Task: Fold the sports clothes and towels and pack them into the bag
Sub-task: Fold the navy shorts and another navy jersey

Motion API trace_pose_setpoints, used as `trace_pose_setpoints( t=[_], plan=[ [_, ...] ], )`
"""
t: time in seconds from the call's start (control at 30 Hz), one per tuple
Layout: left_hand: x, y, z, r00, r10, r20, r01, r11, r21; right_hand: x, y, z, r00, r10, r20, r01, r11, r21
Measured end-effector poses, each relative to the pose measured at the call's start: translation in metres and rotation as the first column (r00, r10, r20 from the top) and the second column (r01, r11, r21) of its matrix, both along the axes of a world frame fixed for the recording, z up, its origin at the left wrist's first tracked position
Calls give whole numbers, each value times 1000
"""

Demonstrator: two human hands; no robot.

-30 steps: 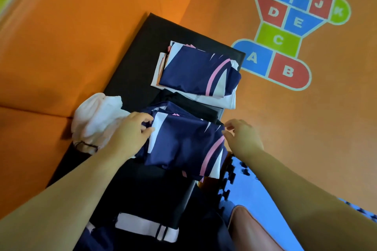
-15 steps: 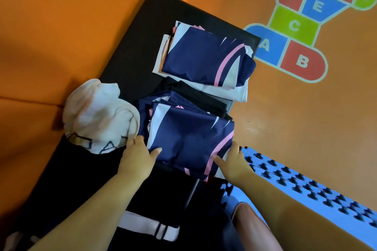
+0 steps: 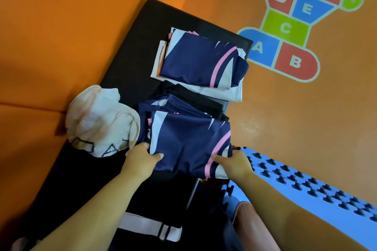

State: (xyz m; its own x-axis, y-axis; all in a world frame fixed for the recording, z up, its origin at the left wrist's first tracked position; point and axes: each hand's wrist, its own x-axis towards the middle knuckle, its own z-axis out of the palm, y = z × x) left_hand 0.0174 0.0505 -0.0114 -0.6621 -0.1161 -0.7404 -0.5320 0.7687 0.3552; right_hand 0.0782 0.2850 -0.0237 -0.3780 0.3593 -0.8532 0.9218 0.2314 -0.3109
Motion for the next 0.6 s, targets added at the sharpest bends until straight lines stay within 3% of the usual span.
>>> trace_pose_setpoints(
  t=[0.23, 0.6],
  plan=[
    [-30, -3, 44, 997, -16, -77, 24, 994, 110, -16, 16, 46, 985, -13, -175, 4, 999, -50],
    [-151, 26, 108, 948, -68, -312, 137, 969, 205, -130, 45, 109, 864, 122, -488, -80, 991, 106]
  ],
)
